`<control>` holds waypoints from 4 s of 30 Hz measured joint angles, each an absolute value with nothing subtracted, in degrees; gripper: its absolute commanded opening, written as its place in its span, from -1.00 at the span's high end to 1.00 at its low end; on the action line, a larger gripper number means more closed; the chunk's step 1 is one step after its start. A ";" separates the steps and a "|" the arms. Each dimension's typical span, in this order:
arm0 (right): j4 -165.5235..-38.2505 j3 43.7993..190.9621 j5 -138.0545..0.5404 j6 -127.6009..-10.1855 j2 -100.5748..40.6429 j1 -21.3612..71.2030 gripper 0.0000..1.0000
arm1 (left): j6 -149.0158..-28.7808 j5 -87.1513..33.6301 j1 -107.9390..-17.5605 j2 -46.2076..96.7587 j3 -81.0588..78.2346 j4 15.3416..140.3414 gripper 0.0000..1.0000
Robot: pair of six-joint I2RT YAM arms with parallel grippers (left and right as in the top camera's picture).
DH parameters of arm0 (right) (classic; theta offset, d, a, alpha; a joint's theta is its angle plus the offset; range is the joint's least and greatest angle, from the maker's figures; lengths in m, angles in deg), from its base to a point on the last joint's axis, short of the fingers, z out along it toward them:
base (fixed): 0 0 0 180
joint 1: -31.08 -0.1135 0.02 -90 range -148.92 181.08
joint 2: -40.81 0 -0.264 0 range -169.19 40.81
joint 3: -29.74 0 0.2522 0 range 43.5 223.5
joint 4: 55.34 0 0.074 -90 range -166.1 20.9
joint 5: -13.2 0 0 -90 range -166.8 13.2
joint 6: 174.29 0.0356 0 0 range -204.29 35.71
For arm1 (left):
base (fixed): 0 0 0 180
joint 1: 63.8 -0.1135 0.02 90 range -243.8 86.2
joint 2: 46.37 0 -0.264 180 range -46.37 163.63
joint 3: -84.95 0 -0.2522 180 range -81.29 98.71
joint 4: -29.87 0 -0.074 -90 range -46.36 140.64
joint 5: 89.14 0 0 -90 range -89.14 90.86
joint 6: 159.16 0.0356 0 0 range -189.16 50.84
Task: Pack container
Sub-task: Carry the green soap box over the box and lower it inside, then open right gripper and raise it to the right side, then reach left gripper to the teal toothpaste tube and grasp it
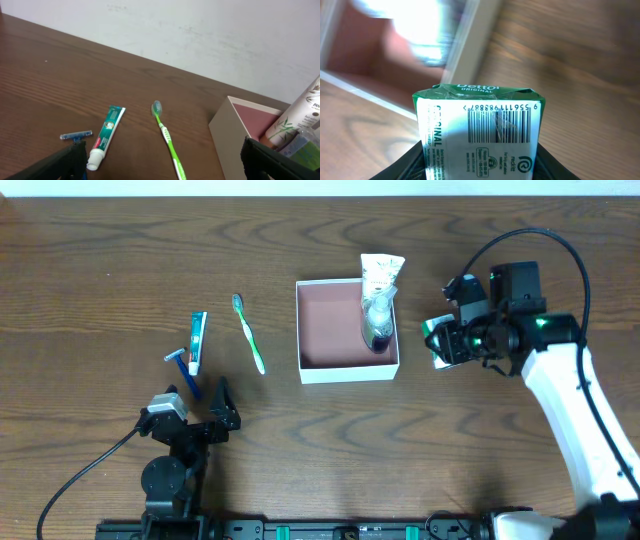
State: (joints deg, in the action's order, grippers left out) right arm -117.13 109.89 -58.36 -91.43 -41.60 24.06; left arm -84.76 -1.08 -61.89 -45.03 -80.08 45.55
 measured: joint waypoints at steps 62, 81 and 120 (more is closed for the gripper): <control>-101.64 110.33 -62.19 -119.99 -50.09 -2.37 -0.57 | -84.76 -1.06 -61.89 -45.03 -80.08 45.55 -0.96; -111.32 112.95 -88.05 -73.75 -35.16 17.72 -0.99 | -84.76 -0.55 -61.89 -45.03 -80.05 45.53 -0.96; -110.49 112.80 -88.33 -65.40 -50.98 35.03 -0.98 | -88.58 -0.12 -61.89 -10.45 -37.67 88.50 -0.96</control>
State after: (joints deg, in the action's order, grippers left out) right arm -110.49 112.80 -88.33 -65.40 -50.98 35.03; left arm -88.58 -0.12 -61.89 -10.45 -37.67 88.50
